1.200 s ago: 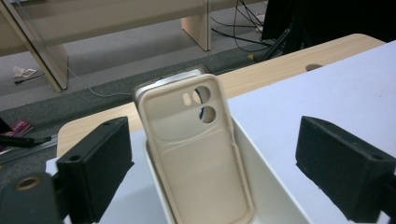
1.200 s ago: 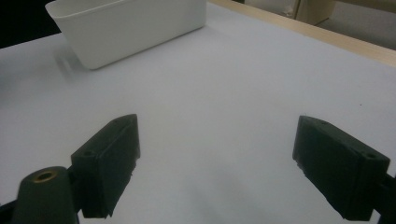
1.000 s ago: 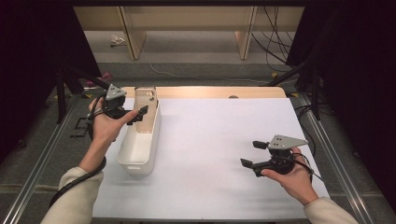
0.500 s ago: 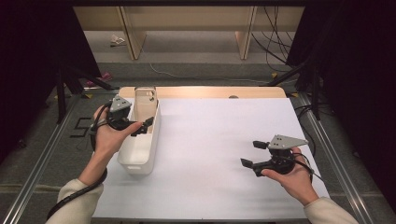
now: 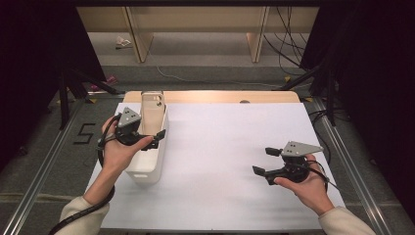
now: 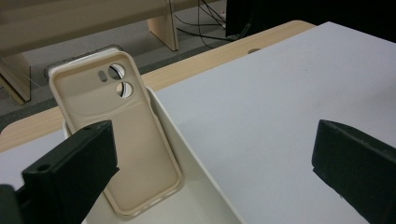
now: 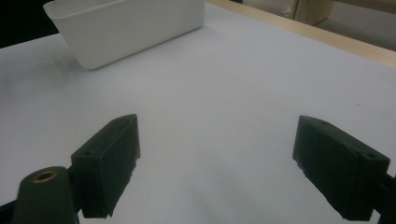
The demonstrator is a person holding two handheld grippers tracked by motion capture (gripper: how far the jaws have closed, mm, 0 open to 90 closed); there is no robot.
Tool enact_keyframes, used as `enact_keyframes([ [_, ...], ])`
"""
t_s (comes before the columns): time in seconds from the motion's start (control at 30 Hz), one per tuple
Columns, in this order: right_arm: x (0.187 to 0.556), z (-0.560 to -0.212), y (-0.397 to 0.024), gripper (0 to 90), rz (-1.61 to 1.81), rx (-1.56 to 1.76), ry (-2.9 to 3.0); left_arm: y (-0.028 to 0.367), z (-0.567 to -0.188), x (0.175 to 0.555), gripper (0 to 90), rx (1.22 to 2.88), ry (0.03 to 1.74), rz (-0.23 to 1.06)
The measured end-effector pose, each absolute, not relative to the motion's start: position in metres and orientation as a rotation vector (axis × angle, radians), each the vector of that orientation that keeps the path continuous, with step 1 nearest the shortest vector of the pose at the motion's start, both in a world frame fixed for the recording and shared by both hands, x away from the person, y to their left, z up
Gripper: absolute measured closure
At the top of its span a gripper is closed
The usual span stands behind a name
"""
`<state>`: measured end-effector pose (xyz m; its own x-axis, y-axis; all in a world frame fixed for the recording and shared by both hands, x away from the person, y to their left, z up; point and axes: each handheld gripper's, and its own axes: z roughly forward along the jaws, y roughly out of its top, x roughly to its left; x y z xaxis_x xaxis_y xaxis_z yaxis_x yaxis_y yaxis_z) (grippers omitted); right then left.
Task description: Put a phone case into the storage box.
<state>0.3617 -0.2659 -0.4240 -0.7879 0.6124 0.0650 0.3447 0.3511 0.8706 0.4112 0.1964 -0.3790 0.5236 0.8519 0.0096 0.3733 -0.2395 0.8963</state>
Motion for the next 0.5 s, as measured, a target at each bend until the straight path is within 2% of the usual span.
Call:
enact_keyframes([
  [0.5, 0.362, -0.424, -0.267, 15.7, 1.410, 0.859, 2.344, 0.179, -0.388, 0.390, 0.0, 1.862, 0.945, 0.574],
])
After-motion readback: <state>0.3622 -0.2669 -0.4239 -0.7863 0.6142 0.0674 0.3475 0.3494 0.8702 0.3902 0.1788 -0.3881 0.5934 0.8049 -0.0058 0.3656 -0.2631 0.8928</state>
